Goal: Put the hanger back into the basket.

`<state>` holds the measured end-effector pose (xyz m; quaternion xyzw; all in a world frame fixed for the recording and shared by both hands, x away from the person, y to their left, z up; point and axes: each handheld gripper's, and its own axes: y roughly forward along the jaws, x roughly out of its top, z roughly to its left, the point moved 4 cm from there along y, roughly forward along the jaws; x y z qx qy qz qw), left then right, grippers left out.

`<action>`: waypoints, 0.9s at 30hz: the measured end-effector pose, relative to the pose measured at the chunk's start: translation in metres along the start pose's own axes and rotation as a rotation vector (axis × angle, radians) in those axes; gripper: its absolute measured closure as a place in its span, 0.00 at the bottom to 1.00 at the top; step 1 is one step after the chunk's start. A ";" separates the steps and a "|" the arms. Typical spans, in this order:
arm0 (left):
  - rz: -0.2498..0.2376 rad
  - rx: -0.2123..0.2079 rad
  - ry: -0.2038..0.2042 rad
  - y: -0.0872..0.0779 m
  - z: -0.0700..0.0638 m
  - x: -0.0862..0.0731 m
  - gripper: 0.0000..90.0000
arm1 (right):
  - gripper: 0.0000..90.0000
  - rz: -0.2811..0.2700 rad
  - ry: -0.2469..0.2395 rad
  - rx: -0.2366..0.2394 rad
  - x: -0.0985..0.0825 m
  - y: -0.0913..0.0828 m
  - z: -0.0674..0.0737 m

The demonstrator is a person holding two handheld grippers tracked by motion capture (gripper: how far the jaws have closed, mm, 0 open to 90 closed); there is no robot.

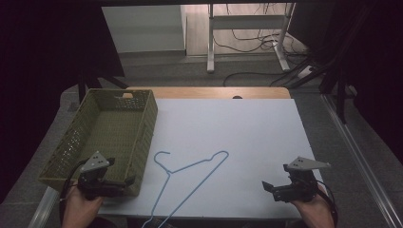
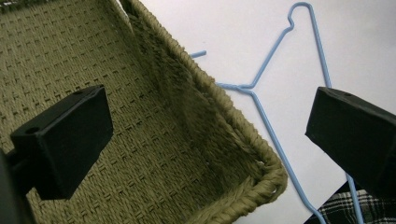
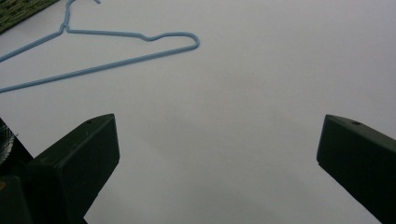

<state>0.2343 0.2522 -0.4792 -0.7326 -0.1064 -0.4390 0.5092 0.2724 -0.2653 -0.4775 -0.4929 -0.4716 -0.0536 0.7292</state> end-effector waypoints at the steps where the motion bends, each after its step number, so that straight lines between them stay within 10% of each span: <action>1: 0.001 0.001 -0.001 0.000 0.000 0.000 0.01 | 0.00 -0.003 0.000 -0.001 0.000 0.000 0.000; 27: 0.011 -0.015 -0.004 0.002 -0.010 0.009 0.03 | 0.00 -0.002 -0.004 -0.026 -0.001 0.002 -0.001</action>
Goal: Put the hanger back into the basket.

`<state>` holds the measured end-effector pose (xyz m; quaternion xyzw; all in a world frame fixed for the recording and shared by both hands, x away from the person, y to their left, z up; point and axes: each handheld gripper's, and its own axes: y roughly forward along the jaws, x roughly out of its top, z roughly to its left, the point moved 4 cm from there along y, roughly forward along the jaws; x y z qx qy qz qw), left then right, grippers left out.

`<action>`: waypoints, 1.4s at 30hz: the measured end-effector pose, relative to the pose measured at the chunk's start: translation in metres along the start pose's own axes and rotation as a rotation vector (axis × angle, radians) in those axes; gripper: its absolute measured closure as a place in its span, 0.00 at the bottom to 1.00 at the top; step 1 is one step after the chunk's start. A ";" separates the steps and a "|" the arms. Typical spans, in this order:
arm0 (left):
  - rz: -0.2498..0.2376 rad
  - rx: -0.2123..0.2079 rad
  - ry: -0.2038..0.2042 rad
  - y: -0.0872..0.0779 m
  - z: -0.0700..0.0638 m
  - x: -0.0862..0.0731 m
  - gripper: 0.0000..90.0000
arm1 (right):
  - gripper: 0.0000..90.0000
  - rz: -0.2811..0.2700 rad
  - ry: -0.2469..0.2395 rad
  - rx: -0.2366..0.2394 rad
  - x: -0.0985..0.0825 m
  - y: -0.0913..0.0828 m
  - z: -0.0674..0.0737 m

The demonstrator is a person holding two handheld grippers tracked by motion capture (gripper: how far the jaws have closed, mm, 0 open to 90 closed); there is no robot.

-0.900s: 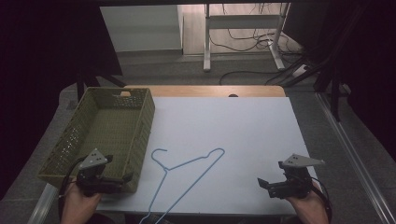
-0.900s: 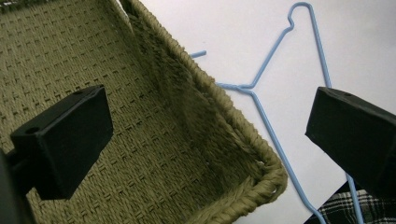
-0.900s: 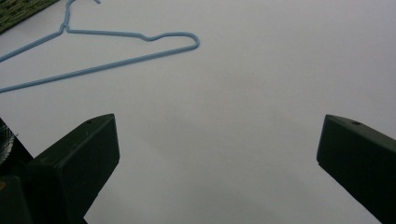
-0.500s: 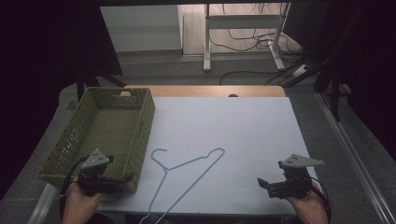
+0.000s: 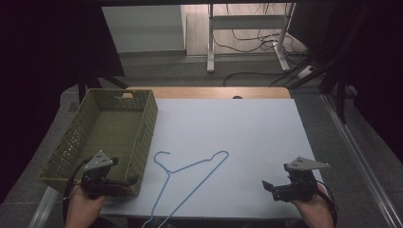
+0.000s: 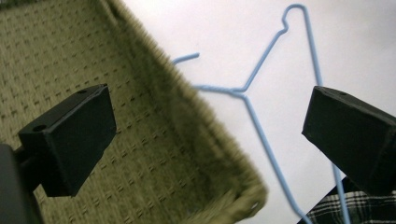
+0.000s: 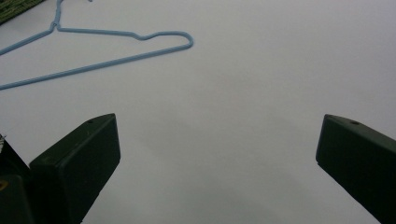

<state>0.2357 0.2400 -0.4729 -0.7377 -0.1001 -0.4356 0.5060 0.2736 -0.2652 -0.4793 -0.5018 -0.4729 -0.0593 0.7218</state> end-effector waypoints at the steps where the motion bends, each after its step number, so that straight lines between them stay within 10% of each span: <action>1: -0.006 -0.020 0.003 0.000 -0.005 0.004 0.03 | 0.00 0.002 0.001 -0.002 0.000 0.000 0.000; 21: 0.037 -0.071 0.089 0.029 -0.055 0.030 0.10 | 0.00 0.001 -0.007 -0.011 0.001 -0.001 0.001; 32: 0.147 -0.039 0.064 0.071 -0.071 0.030 0.64 | 0.01 0.005 -0.017 -0.011 0.001 -0.001 0.002; 42: 0.277 0.061 -0.016 0.103 -0.060 0.012 0.85 | 0.01 0.018 -0.029 -0.010 0.000 0.000 0.004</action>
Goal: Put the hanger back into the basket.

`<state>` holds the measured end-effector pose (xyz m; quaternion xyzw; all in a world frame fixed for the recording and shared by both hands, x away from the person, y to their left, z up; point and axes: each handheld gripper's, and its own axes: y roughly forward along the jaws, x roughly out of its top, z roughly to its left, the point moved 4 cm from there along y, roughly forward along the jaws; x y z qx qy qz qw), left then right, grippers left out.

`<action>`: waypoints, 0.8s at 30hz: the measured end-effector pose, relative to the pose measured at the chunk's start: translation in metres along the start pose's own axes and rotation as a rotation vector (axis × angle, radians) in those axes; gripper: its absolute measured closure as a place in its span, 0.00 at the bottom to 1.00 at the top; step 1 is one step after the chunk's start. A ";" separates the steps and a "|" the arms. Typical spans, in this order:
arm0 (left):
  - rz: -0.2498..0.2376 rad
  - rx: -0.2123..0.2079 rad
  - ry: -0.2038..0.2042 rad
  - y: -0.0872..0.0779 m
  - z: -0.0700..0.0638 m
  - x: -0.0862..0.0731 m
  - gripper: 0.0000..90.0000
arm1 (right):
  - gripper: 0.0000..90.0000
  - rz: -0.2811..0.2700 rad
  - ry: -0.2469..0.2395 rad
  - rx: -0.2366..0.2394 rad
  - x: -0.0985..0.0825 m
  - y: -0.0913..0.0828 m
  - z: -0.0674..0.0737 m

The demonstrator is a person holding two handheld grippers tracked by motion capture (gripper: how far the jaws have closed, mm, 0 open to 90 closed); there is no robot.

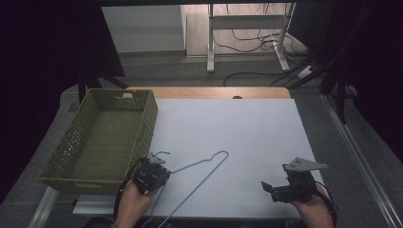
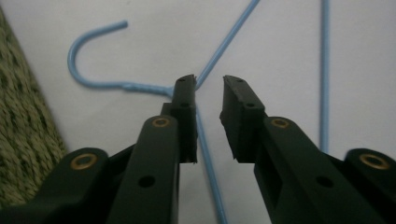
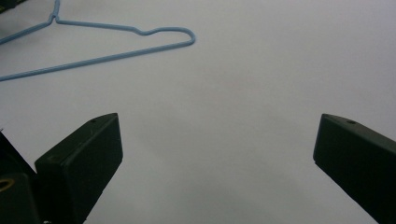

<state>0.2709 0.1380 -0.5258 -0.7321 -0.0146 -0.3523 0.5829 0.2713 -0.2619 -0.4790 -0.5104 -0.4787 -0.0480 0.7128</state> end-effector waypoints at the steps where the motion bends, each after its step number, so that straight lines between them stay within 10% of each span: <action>1: 0.003 0.002 -0.004 0.001 0.000 -0.001 0.85 | 0.01 0.000 -0.001 0.001 0.000 0.000 0.000; 24: 0.024 0.045 -0.082 0.029 -0.004 -0.015 0.94 | 0.02 0.020 -0.012 0.009 -0.001 0.005 0.004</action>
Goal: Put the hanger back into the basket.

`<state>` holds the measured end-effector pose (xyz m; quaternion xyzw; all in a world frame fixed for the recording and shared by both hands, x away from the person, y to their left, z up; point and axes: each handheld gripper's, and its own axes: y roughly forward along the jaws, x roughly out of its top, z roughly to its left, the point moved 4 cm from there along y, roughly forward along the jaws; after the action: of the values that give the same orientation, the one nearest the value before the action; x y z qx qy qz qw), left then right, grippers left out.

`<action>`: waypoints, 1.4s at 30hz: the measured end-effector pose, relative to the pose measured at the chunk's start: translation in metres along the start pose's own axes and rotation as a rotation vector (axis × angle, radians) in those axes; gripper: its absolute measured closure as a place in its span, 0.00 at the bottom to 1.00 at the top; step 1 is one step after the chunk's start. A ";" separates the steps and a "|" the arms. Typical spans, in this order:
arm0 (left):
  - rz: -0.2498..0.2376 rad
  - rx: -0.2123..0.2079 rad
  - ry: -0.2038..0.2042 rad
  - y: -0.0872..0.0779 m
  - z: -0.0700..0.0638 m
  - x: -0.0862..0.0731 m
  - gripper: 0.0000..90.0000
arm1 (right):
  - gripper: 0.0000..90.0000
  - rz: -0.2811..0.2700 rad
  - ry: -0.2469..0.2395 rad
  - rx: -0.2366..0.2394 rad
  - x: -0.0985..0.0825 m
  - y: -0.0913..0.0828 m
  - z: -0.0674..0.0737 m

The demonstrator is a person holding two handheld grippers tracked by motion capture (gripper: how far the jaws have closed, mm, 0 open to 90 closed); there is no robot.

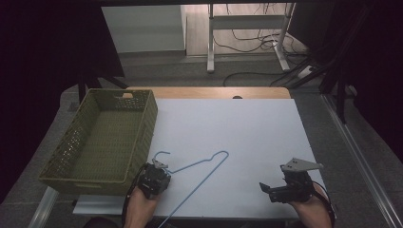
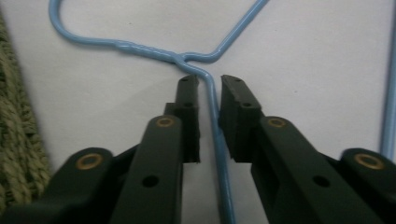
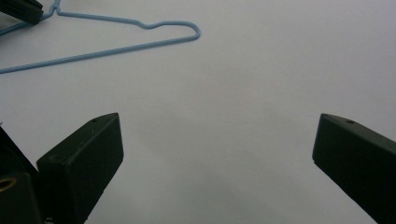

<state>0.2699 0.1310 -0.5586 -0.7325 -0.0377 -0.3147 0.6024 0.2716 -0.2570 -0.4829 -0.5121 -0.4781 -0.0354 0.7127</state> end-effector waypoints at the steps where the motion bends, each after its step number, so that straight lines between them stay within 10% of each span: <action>1: -0.005 -0.001 -0.006 0.000 -0.001 0.000 0.94 | 0.02 0.001 -0.003 0.000 0.000 0.000 0.000; 15: -0.078 -0.058 -0.053 -0.010 0.002 -0.001 0.96 | 0.00 0.012 -0.038 0.098 0.037 0.028 0.031; 29: -0.116 -0.079 -0.043 -0.015 -0.001 -0.004 0.96 | 0.00 0.067 -0.100 0.255 0.096 0.109 0.085; 42: -0.120 -0.095 -0.034 -0.017 -0.003 -0.004 0.96 | 0.32 0.084 -0.148 0.346 0.118 0.172 0.126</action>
<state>0.2587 0.1343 -0.5459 -0.7619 -0.0769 -0.3393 0.5463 0.3467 -0.0276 -0.5151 -0.4026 -0.5061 0.1150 0.7540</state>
